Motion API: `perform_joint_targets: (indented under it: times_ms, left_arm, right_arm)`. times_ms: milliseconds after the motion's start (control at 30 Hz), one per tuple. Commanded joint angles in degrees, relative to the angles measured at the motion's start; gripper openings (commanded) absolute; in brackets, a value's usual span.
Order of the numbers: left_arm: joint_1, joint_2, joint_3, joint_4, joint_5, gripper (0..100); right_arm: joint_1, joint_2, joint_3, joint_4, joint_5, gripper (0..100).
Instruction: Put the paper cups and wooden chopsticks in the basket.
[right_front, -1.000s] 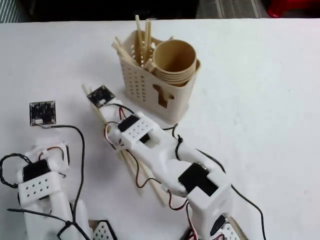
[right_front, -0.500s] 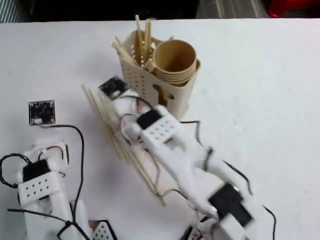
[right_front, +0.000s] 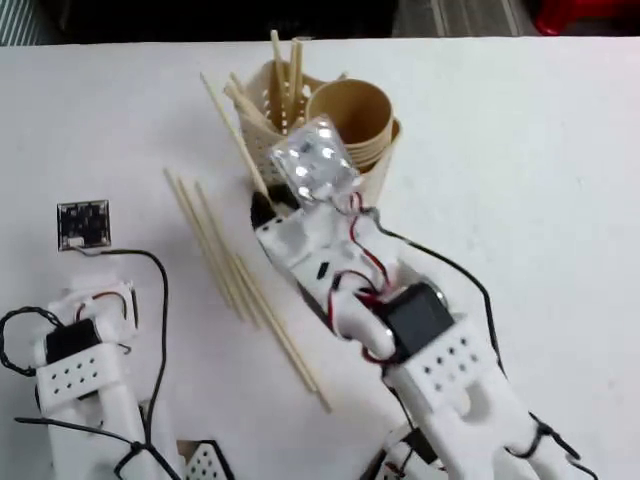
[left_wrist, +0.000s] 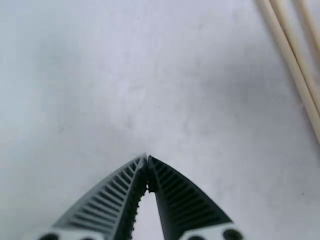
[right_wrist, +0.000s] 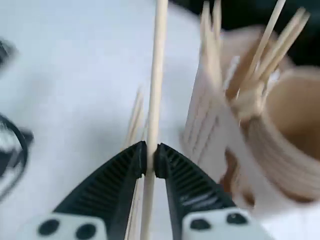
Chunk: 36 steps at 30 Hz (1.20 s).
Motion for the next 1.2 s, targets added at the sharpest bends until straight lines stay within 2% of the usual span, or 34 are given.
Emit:
perform_joint_targets:
  times_ms: [0,233,400,600,933,1067,1167]
  left_arm:
    - [-0.5,-1.0,0.0,-0.9,-0.5,2]
    - [-0.5,-1.0,0.0,-0.8,-0.5,2]
    - [-0.5,-1.0,0.0,-0.8,-0.5,2]
    - [-0.5,-1.0,0.0,-0.7,-0.5,2]
    - [-0.5,-1.0,0.0,-0.7,-0.5,2]
    - [-0.5,-1.0,0.0,-0.7,-0.5,2]
    - [-0.5,-1.0,0.0,-0.7,-0.5,2]
  right_arm:
    - [0.9,-3.4,-0.2,-11.6,0.3,1.7]
    - [5.3,2.2,-0.1,-36.2,0.4,1.8]
    - [9.4,11.6,-0.1,-53.9,0.3,1.8]
    - [9.8,24.7,-0.1,-70.2,0.7,1.8]
    - [12.3,38.8,-0.1,-80.0,0.7,2.0]
    - [12.8,40.1,-0.1,-79.7,0.7,2.2]
    - [12.7,39.3,-0.4,-75.4,0.7,2.2]
